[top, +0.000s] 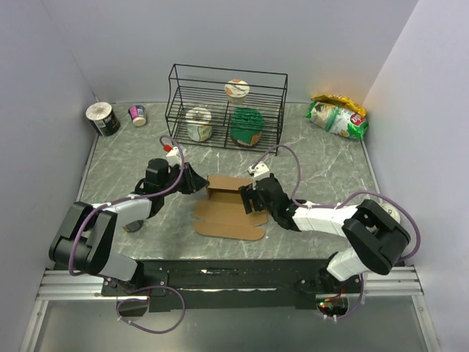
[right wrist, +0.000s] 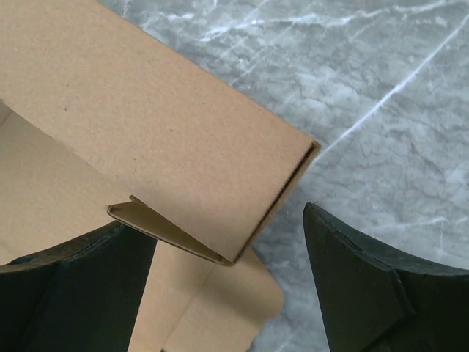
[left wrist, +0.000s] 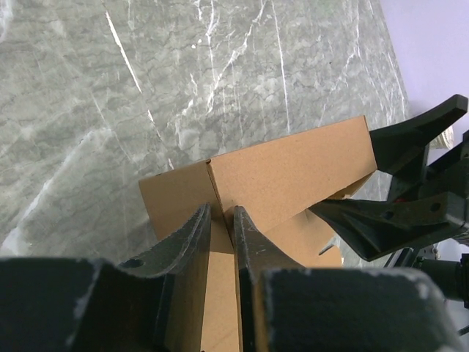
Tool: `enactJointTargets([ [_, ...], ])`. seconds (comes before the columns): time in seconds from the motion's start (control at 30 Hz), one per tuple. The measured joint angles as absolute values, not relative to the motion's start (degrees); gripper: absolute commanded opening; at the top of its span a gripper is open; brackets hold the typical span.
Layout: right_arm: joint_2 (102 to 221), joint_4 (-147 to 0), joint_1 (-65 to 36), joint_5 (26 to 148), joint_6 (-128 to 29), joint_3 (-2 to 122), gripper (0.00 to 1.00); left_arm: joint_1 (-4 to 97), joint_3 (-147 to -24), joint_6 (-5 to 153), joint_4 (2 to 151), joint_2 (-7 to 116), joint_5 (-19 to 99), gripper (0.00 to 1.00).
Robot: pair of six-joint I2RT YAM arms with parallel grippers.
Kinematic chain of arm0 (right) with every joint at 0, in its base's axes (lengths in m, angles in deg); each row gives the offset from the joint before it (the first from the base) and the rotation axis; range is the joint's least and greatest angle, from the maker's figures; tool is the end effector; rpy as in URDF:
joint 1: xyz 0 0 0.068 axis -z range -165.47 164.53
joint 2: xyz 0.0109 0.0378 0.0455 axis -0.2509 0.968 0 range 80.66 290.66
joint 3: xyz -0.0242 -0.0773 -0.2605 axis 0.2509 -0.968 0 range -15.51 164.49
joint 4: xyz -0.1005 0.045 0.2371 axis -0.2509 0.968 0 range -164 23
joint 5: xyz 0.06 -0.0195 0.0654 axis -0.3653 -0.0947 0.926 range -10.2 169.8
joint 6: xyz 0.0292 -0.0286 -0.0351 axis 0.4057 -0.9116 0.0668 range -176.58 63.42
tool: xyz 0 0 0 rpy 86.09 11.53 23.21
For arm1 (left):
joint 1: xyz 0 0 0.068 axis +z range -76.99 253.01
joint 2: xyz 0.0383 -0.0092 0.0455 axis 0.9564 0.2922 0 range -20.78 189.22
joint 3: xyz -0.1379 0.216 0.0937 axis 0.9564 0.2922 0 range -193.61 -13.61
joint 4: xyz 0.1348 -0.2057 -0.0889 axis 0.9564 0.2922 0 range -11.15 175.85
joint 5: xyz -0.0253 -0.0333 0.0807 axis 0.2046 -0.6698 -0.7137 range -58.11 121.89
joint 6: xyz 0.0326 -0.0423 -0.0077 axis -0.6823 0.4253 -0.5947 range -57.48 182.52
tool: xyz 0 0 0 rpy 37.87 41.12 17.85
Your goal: Fold the paper box
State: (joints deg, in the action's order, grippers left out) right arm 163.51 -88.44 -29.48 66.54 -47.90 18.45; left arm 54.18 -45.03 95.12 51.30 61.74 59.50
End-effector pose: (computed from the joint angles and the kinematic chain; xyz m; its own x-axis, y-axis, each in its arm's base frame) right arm 0.2092 0.1907 0.1689 -0.4838 -0.2629 -0.8348 -0.4726 0.8813 -0.0037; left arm 0.2625 -0.1069 0.1801 -0.6894 -0.2693 -0.6725 0.3759 0.6605 -0.6499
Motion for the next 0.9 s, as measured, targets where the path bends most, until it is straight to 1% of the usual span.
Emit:
enactJointTargets([
  [0.13,165.00,-94.03,-29.65,66.04,-49.38,16.59,0.79,54.25,-45.14,95.10,51.21,61.98,59.87,0.21],
  [0.23,166.05,-97.24,-29.76,65.74,-50.21,16.04,0.68,54.31,-45.14,95.06,51.21,62.00,60.12,0.21],
  [0.3,166.59,-98.62,-29.85,65.47,-50.34,15.91,0.64,54.40,-45.14,95.03,51.21,62.00,60.25,0.21],
  [0.33,166.90,-99.36,-29.85,64.90,-50.30,15.87,0.60,54.45,-45.14,95.01,51.21,62.00,60.31,0.21],
  [0.4,167.38,-100.74,-29.83,63.92,-50.23,15.65,0.55,54.53,-45.16,94.90,51.10,62.09,60.51,0.21],
  [0.43,167.53,-101.42,-29.83,63.27,-50.06,15.39,0.51,54.58,-45.14,94.90,50.97,62.20,60.62,0.21],
  [0.5,168.06,-102.16,-29.85,62.13,-49.86,15.17,0.47,54.60,-45.16,94.90,50.66,62.37,61.01,0.21],
  [0.53,168.43,-102.47,-29.85,61.36,-49.69,15.17,0.43,54.60,-45.16,94.90,50.55,62.46,61.21,0.22],
  [0.67,169.06,-102.90,-29.85,59.27,-48.75,15.23,0.42,54.60,-45.16,94.90,50.36,62.53,61.67,0.24],
  [0.77,169.11,-102.86,-29.87,58.57,-47.57,15.23,0.41,54.60,-45.16,94.92,50.33,62.53,61.71,0.29],
  [0.83,169.11,-102.60,-29.87,58.24,-46.78,15.34,0.35,54.60,-45.16,94.90,50.36,62.53,61.84,0.39],
  [0.87,169.11,-102.45,-29.91,58.15,-46.54,15.41,0.32,54.60,-45.16,94.92,50.40,62.53,61.91,0.46],
  [0.9,169.11,-102.14,-29.89,57.93,-46.32,15.54,0.26,54.60,-45.16,94.92,50.49,62.55,62.04,0.64],
])
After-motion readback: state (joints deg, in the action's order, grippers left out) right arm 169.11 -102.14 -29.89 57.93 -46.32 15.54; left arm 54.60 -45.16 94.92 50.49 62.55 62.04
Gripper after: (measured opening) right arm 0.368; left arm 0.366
